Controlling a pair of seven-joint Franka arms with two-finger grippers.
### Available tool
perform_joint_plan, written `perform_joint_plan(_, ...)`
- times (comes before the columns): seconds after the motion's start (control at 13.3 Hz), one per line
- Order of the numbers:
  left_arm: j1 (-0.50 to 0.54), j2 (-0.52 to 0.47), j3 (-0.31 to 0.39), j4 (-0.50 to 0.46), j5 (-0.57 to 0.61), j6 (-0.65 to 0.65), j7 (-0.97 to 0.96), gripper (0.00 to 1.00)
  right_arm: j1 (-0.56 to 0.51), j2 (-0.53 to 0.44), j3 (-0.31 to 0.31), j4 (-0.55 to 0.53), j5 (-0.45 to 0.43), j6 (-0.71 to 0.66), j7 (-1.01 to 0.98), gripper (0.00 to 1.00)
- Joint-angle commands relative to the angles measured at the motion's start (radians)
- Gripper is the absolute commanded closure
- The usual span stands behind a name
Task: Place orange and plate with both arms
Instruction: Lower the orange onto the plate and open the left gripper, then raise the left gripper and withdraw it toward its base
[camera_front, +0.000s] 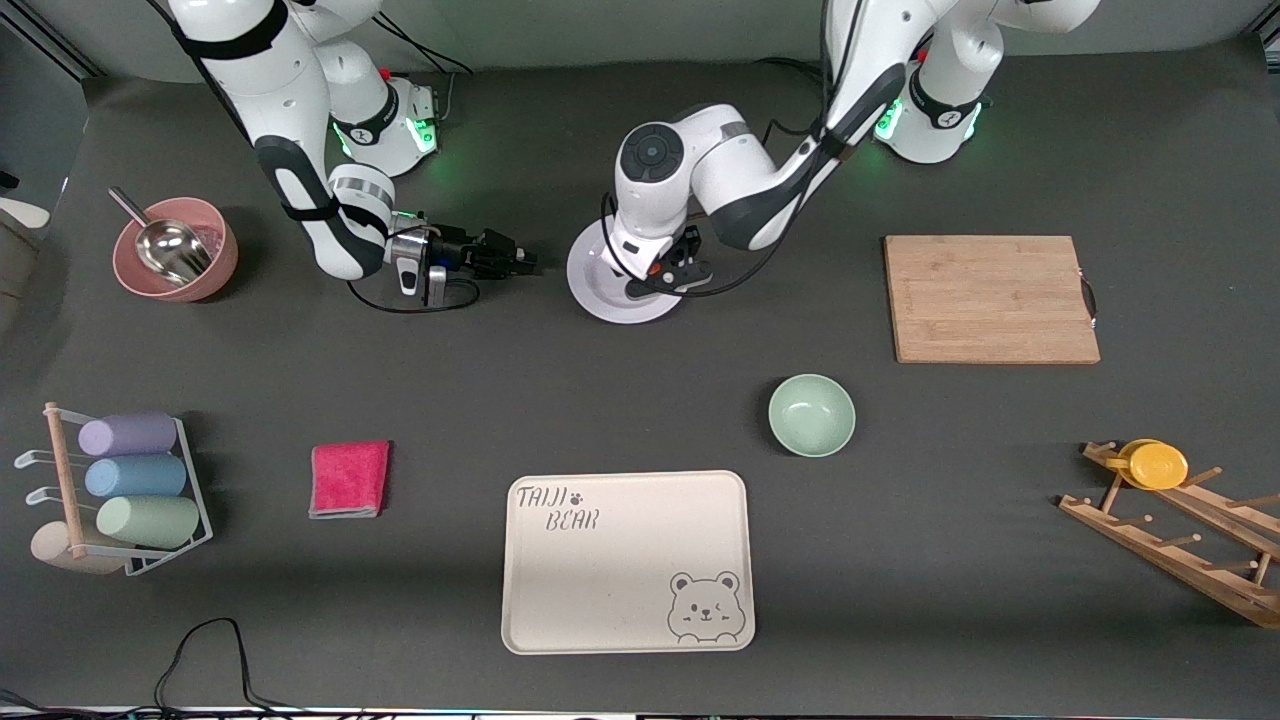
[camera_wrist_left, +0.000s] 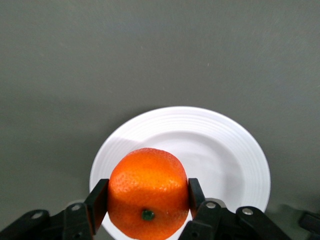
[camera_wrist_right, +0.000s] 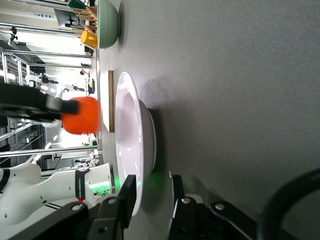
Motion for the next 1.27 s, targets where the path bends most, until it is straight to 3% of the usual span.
perform_joint_plan(0.0, -0.045, 0.015, 0.015, -0.005, 0.031, 0.031, -0.051, 1.0, -0.003, -0.02, 0.001, -0.004, 0.003, -0.004, 0.038, 0.64)
perform_joint_plan(0.3, -0.068, 0.037, 0.021, -0.022, 0.031, 0.088, -0.09, 1.0, -0.005, -0.01, 0.001, -0.004, 0.003, -0.004, 0.038, 0.64)
perform_joint_plan(0.38, -0.065, 0.04, 0.025, -0.022, 0.031, 0.09, -0.09, 0.27, -0.005, -0.007, 0.001, -0.004, 0.003, -0.005, 0.036, 0.64)
perform_joint_plan(0.45, -0.065, 0.043, 0.028, -0.022, 0.031, 0.088, -0.09, 0.0, -0.006, -0.005, 0.001, -0.004, 0.003, -0.005, 0.036, 0.64)
perform_joint_plan(0.9, -0.051, 0.031, 0.028, -0.014, 0.031, 0.072, -0.084, 0.0, -0.006, 0.0, 0.001, -0.004, 0.003, -0.005, 0.035, 0.64)
perform_joint_plan(1.2, 0.05, -0.056, 0.024, -0.01, 0.021, -0.031, 0.023, 0.0, -0.003, 0.0, 0.001, -0.004, 0.003, -0.005, 0.035, 0.64)
